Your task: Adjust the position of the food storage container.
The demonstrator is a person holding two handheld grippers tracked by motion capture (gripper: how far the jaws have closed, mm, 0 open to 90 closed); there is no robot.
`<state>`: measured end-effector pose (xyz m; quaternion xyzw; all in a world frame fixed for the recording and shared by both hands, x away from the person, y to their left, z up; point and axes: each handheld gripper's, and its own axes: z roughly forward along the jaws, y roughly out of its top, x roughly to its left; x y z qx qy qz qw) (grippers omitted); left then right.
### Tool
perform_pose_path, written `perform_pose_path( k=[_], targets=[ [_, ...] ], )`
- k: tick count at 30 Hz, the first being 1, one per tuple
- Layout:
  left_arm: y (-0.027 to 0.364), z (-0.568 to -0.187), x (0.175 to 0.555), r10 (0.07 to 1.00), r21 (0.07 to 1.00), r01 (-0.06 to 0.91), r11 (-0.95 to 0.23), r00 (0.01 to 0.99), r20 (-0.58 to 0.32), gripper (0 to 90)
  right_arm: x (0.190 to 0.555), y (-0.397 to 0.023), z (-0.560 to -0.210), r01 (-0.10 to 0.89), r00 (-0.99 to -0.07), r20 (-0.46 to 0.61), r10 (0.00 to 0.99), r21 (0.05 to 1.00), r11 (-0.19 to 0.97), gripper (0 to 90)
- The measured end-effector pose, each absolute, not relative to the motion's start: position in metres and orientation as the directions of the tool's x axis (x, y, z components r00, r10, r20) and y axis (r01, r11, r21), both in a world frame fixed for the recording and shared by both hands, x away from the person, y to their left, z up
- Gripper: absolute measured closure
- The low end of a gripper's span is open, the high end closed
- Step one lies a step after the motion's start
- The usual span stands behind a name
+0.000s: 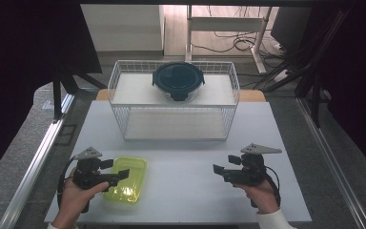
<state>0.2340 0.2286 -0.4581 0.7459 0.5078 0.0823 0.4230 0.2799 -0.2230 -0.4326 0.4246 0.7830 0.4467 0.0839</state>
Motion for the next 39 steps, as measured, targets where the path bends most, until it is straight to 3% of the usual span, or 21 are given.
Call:
perform_pose_path(
  k=[12, 23, 27, 32, 35, 39],
  targets=[
    [0.246, -0.461, 0.230, 0.861, 0.698, 0.707, -0.112, 0.420, -0.287, 20.8, 0.280, -0.220, -0.440, 0.605, -0.613, 0.231, 0.756, 0.753, 0.260, 24.2],
    [0.275, -0.475, 0.241, 0.906, 0.657, 0.750, -0.072, 0.324, -0.271, 31.2, 0.278, -0.226, -0.447, 0.624, -0.594, 0.238, 0.769, 0.739, 0.253, 24.4],
    [0.281, -0.482, 0.248, 0.920, 0.638, 0.768, -0.063, 0.293, -0.261, 43.4, 0.281, -0.225, -0.452, 0.635, -0.592, 0.240, 0.769, 0.727, 0.261, 24.3],
    [0.281, -0.489, 0.257, 0.938, 0.597, 0.795, -0.110, 0.282, -0.202, 68.0, 0.284, -0.223, -0.456, 0.646, -0.593, 0.243, 0.767, 0.713, 0.274, 24.1],
    [0.281, -0.491, 0.262, 0.931, 0.575, 0.808, -0.125, 0.296, -0.213, 80.3, 0.286, -0.223, -0.457, 0.652, -0.583, 0.241, 0.776, 0.709, 0.269, 24.1],
    [0.276, -0.493, 0.270, 0.925, 0.543, 0.823, -0.166, 0.321, -0.204, 89.8, 0.288, -0.224, -0.458, 0.659, -0.577, 0.250, 0.778, 0.705, 0.262, 24.1]
  ],
)
